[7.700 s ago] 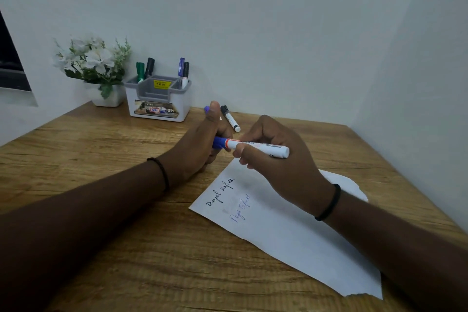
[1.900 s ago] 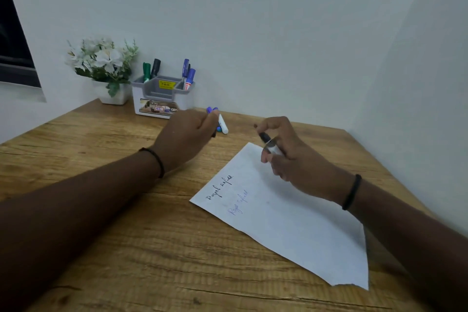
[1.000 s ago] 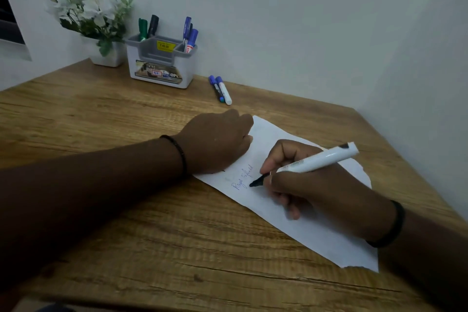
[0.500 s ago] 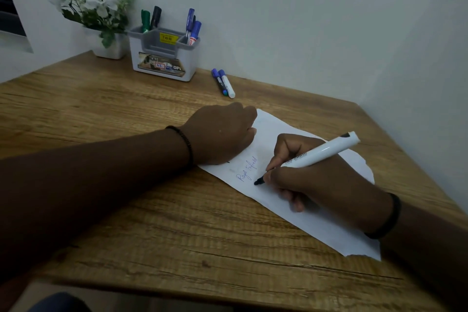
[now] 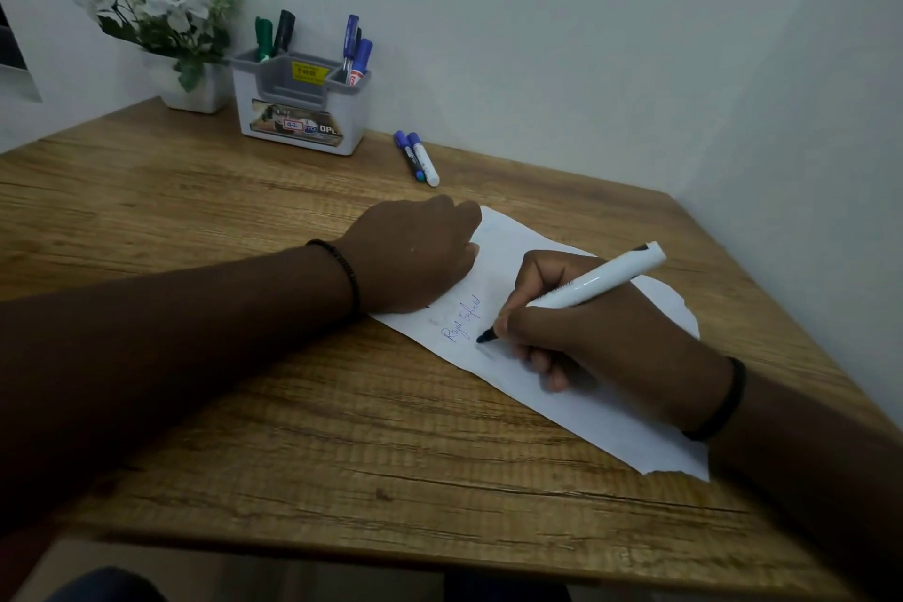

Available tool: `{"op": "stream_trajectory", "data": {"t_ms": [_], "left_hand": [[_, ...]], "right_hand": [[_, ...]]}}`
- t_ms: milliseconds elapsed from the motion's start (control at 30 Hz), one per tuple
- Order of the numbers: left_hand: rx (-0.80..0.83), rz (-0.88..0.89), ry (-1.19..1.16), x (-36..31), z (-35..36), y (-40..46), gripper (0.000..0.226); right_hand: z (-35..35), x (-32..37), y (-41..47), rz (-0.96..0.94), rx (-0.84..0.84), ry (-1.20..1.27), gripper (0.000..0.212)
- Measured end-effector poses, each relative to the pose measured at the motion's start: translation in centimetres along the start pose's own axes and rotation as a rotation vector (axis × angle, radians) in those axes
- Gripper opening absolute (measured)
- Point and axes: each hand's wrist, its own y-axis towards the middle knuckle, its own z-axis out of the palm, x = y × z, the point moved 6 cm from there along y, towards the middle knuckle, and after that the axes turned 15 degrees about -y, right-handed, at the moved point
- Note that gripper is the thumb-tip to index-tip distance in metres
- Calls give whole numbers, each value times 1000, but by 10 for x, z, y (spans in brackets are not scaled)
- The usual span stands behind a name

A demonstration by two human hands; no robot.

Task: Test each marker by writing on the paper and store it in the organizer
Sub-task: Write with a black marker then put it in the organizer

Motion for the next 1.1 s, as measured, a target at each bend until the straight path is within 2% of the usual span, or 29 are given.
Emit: {"op": "stream_trajectory", "data": {"t_ms": [1100], "left_hand": [[19, 47, -29, 1, 2, 0, 16]], "right_hand": [[-8, 1, -1, 94, -81, -61, 15]]}}
